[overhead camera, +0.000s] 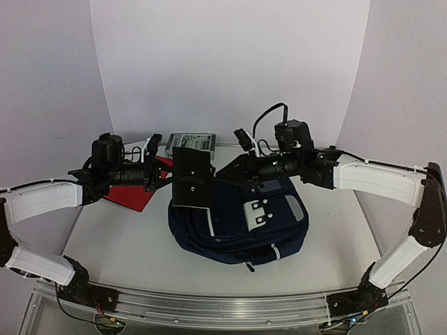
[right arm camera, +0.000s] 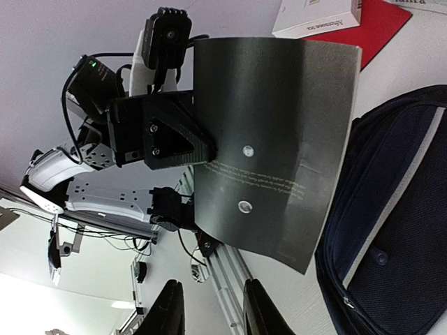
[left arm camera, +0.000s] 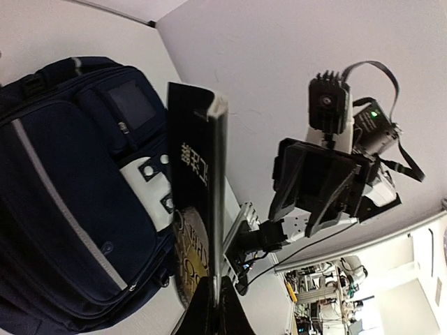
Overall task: Pack the student bag
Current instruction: Pick up the book from the center of the board, then place the book in the student bag.
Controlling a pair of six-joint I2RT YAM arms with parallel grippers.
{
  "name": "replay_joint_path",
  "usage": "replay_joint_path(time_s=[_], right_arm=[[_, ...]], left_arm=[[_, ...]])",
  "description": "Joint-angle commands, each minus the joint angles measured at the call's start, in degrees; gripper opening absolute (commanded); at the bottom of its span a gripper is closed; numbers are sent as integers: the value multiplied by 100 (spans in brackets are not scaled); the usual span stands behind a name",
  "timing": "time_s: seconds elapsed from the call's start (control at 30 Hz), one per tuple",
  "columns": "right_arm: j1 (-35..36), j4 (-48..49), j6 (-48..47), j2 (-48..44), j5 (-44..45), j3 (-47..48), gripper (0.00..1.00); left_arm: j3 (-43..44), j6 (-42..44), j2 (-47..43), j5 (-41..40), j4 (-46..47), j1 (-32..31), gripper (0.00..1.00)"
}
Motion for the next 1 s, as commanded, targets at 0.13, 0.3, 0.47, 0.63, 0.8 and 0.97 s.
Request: replay_joint_path(time_s=[0.13,0.3,0.47,0.63,0.8,0.97], right_arm=[[514,-2393,-1004,566,3232,1299,69],[978,-3240,-952,1431,4593,2027,68],[1246,-3411,-732,2254,4973,2580,62],[1292,-3507,-651,2977,5086,2997,52],[1292,-3555,-634,3387,4915,3211,40],[1296,-3545,-640,3552,4873,3339,35]], left_arm=[[247,229,-374,-1371,-2029,939,0],[114,226,-561,-1520,-2426,1678,0],[-87,200,-832,-1627,-2588,2075,0],[-216,212,-924,-1575,-2660,2108,0],[-304,234,-974,-1459,-2710,2112,0],[-351,253,-996,-1410,-2712,2118,0]])
